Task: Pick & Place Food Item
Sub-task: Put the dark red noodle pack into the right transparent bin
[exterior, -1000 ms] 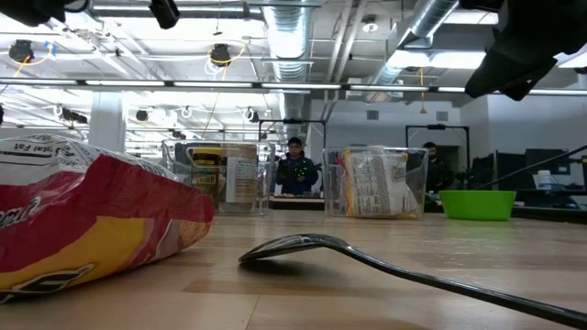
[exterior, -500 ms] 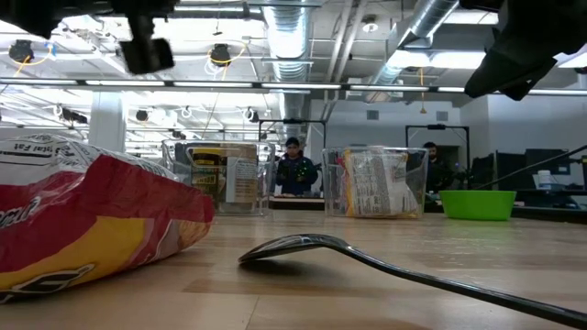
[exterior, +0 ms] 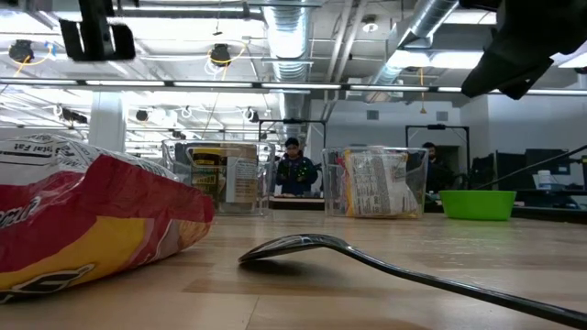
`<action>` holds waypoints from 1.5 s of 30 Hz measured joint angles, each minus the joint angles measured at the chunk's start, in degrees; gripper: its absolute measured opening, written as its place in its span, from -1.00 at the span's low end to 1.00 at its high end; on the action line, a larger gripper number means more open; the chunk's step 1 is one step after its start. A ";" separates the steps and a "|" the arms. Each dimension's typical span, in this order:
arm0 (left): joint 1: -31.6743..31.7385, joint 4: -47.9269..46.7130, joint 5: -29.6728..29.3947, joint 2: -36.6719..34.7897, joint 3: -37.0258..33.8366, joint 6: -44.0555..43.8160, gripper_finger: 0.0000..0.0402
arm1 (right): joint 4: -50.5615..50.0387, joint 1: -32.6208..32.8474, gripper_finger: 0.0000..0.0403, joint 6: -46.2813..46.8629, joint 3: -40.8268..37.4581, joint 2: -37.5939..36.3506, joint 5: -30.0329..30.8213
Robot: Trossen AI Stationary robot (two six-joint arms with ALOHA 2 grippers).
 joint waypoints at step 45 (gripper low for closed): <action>-9.32 -55.31 1.79 18.69 22.30 -29.21 -1.00 | -0.06 0.04 -1.00 -1.53 0.00 0.00 1.28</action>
